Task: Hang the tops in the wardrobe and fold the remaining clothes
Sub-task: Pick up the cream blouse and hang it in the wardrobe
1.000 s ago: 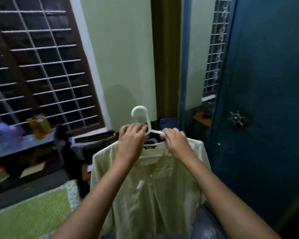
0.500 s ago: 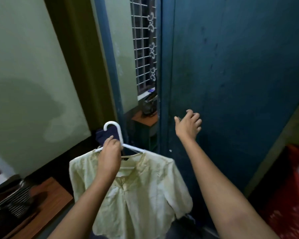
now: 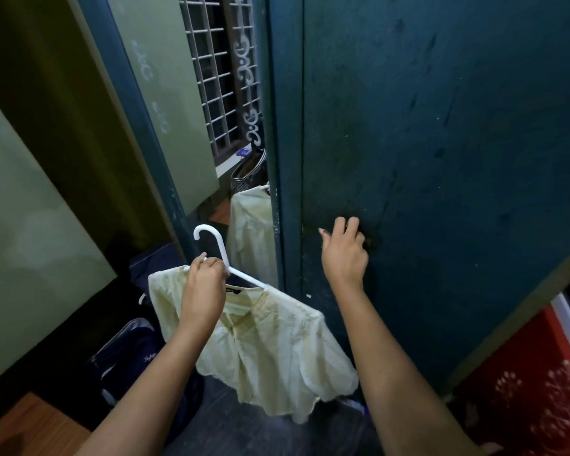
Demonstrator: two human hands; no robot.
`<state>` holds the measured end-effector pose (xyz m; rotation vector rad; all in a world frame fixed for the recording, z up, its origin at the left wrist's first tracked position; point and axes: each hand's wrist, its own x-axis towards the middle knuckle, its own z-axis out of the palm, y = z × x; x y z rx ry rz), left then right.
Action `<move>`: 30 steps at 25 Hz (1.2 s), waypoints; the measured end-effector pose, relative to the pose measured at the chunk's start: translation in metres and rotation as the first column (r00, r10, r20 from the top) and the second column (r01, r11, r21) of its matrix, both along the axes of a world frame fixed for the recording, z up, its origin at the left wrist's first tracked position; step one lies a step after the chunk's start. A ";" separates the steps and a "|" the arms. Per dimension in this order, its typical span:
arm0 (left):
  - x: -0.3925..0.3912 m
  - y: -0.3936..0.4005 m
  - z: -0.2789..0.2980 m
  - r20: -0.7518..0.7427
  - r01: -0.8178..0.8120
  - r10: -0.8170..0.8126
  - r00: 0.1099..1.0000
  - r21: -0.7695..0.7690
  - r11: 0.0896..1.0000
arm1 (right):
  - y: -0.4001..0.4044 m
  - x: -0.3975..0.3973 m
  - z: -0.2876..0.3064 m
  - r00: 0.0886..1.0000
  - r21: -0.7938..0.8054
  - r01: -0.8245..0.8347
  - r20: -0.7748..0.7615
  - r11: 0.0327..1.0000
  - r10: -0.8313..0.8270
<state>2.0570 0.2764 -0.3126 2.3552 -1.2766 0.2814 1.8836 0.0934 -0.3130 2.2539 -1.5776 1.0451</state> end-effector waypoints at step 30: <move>-0.069 0.121 0.115 0.244 0.459 -0.395 0.885 -0.324 0.827 | 0.311 -0.152 0.162 0.848 -0.261 0.211 0.528 0.942 -0.044</move>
